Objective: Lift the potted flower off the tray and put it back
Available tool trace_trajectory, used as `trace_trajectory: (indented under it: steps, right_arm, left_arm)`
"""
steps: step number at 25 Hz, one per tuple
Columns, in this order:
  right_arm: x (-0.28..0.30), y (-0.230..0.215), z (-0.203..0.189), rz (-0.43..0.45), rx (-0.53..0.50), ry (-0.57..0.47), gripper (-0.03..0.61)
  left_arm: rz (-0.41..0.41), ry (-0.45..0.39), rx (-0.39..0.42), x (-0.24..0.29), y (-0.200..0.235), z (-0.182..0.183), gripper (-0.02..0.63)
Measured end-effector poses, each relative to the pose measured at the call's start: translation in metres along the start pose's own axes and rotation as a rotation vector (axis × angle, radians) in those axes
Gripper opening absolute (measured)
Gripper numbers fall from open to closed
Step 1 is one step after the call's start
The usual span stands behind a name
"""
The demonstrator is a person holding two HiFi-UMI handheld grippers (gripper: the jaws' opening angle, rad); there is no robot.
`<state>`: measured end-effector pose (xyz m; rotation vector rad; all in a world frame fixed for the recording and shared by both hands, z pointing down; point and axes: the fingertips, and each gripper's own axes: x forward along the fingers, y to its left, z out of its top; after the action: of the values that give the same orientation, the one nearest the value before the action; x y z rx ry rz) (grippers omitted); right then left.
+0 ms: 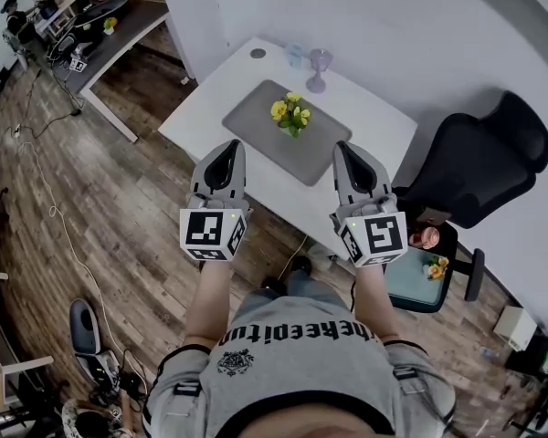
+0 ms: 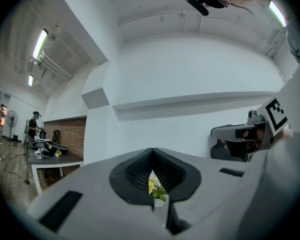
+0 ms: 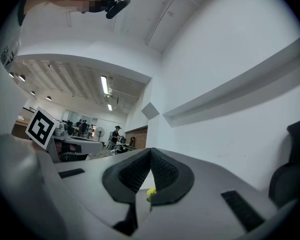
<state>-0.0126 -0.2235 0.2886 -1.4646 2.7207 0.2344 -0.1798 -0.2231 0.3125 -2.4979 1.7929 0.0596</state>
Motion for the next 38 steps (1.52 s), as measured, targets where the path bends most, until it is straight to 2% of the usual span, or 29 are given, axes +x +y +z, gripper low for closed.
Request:
trace_trajectory:
  steps: [8,17,38]
  right_arm:
    - [-0.028,0.008,0.017,-0.049,-0.016,-0.022,0.002]
    - [-0.057,0.014,0.027,-0.111,-0.022,-0.042,0.002]
    - [-0.088,0.017,0.036,-0.182,-0.038,-0.072,0.002]
  left_arm:
    - [0.001,-0.055,0.039,-0.029,-0.006,0.022,0.003]
    - [-0.013,-0.103,0.034,-0.055,-0.011,0.035,0.003]
    - [-0.032,-0.124,0.014,-0.069,-0.021,0.039,0.003]
